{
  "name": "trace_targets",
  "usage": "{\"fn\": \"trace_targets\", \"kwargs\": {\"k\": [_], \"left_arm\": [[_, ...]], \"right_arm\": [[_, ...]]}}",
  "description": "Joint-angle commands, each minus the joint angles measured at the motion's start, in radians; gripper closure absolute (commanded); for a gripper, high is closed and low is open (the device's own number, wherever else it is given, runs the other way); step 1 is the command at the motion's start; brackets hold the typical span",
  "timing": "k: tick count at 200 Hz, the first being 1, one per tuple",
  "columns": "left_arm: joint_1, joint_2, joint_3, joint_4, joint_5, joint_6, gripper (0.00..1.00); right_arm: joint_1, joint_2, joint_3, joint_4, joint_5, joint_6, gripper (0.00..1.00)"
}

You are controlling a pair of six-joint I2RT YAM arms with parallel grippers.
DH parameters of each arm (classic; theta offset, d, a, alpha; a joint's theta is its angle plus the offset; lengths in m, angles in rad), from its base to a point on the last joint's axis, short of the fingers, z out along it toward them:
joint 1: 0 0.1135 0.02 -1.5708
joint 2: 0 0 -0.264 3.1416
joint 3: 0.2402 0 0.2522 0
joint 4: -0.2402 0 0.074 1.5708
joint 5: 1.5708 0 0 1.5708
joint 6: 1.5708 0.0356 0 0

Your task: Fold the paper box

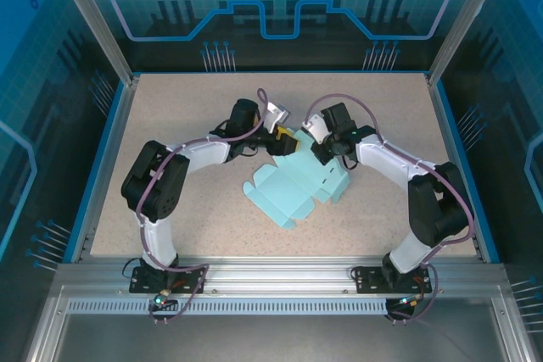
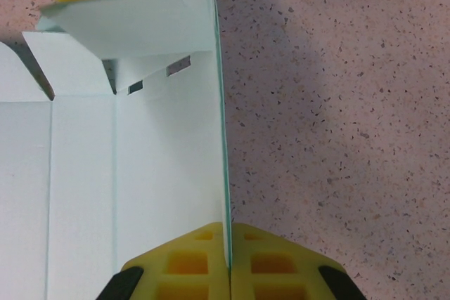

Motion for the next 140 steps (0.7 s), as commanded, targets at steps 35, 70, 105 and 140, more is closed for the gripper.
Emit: {"fn": "trace_targets", "kwargs": {"k": [35,70,105,140], "left_arm": [[-0.035,-0.02,-0.004,-0.057,0.026,0.031,0.4],[-0.042,-0.014,0.007,-0.06,0.026,0.028,0.4],[-0.036,-0.057,-0.013,-0.064,-0.018,0.041,0.39],[-0.013,-0.129,-0.057,-0.074,-0.12,0.048,0.38]], "right_arm": [[-0.026,-0.009,0.016,0.05,-0.044,0.049,1.0],[-0.027,-0.021,0.006,0.056,-0.067,0.058,1.0],[-0.035,-0.033,-0.004,0.054,-0.059,0.053,1.0],[-0.035,-0.039,-0.002,0.044,-0.043,0.043,1.0]]}}
